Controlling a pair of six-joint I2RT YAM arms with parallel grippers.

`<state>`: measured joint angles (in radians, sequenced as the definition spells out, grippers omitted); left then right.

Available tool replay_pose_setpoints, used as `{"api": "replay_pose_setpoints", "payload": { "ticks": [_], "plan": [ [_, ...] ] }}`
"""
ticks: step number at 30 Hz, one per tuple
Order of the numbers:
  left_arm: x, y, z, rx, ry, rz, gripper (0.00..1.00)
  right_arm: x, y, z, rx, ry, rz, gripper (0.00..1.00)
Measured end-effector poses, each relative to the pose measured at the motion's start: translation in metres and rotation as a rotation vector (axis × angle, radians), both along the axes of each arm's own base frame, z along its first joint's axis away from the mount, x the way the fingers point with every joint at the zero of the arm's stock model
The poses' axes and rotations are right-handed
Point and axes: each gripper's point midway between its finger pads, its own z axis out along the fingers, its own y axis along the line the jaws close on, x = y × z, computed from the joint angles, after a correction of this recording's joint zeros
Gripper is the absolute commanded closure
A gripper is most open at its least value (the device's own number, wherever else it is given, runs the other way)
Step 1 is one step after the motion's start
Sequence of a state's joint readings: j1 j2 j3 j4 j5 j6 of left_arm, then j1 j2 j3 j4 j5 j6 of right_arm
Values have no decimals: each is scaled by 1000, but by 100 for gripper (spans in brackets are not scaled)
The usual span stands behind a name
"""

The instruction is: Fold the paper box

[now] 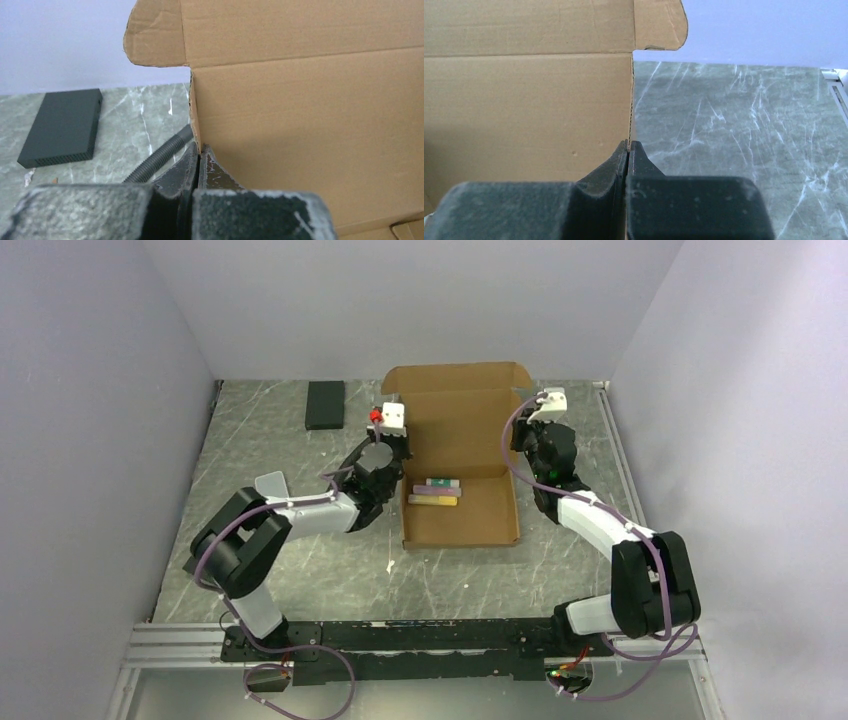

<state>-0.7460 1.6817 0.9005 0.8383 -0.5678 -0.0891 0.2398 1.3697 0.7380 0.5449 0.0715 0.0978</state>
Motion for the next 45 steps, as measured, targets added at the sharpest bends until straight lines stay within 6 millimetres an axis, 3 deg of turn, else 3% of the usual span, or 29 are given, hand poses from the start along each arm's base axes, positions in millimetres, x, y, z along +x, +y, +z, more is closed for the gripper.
{"api": "replay_pose_setpoints", "payload": {
  "ticks": [11, 22, 33, 45],
  "plan": [
    [25, -3, 21, 92, -200, 117, 100, 6, 3, 42, 29, -238, 5, 100],
    [16, 0, -8, 108, -256, 92, 100, 5, 6, -7, -6, -206, 34, 100],
    [-6, 2, -11, 54, -289, 28, 100, -2, 6, -17, -4, -189, 52, 100],
    [-23, 4, -16, 56, -274, -3, 100, -25, 10, -17, 1, -135, 101, 89]
  ]
}}
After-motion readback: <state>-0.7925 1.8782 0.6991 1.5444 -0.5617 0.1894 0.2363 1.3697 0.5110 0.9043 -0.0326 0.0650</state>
